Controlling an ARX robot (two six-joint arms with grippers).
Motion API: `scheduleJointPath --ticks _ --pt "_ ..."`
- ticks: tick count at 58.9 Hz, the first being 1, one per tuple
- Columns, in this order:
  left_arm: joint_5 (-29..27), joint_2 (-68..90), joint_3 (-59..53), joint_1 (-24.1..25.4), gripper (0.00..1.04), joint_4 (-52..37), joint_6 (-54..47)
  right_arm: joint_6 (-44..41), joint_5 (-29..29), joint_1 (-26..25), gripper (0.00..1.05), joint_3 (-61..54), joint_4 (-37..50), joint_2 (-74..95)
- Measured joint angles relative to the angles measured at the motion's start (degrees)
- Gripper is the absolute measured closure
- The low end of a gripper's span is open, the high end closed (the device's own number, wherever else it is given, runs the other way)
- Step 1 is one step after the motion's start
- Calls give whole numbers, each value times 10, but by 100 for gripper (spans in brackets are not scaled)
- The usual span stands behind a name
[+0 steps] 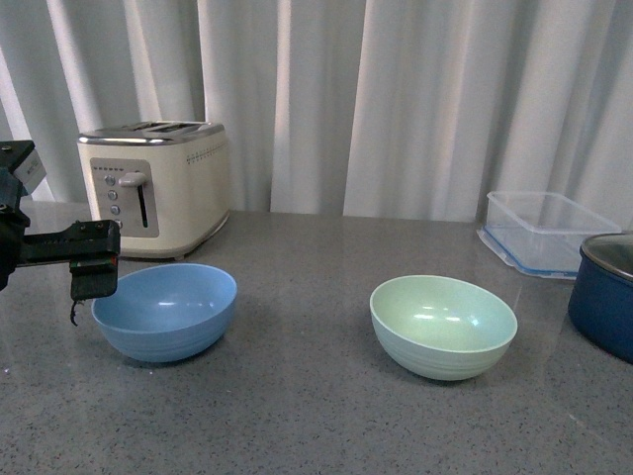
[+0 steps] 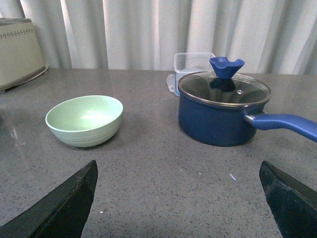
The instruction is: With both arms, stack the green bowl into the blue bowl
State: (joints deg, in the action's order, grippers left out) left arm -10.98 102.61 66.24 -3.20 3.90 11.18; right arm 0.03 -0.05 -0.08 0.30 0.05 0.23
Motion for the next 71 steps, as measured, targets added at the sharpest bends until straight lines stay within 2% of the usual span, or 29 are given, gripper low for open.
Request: scheduleJointPath --ticks 17,27,48,50,63,71 --pt "-9 57 43 -14 9 -6 13 0 0 0 10 0 0 0" --pt "-16 60 46 -20 46 -14 17 0 0 0 10 0 0 0" --pt "-6 62 45 -17 99 -1 40 0 0 0 10 0 0 0" --pt "-3 59 45 -17 102 2 47 0 0 0 10 0 0 0" --pt "7 39 45 -21 101 11 59 0 0 0 10 0 0 0" --pt "10 6 49 -41 101 19 76 0 0 0 10 0 0 0"
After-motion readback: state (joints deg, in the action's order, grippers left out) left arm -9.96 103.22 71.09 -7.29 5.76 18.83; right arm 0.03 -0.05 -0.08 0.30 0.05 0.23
